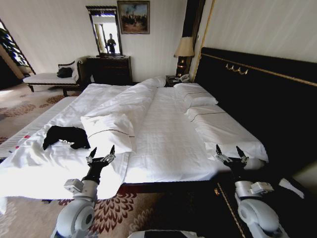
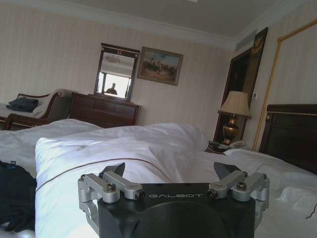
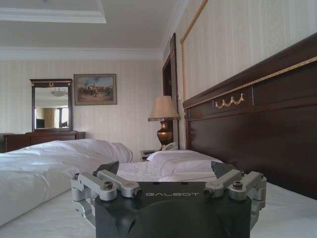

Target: Fold the clothes on the bed.

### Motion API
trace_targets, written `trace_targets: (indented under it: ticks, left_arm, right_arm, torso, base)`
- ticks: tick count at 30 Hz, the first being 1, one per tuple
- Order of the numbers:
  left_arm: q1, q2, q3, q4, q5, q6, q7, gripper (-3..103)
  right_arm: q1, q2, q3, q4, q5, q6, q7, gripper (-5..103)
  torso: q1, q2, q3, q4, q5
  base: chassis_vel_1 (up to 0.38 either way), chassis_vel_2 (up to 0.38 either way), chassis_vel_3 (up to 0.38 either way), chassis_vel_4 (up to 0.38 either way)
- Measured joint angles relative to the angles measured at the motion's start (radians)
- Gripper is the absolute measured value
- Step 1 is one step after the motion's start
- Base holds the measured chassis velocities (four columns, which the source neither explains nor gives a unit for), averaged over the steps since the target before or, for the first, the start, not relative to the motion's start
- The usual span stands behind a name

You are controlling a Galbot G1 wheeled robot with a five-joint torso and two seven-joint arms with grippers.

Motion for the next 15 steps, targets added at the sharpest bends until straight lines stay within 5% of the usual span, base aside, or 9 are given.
trace_targets:
  ticks: [15]
  left_arm:
    - [0.006,-0.007,-0.016,0.001,0.006,-0.009,0.003,100]
  right_arm:
    - [-0.002,0.020,-0.001,-0.005,-0.013,0.000,0.002,100]
  torso:
    - [0.000,0.000,0.000,0.0000,0.0002]
  base:
    - [0.016,0.014,-0.018,-0.021]
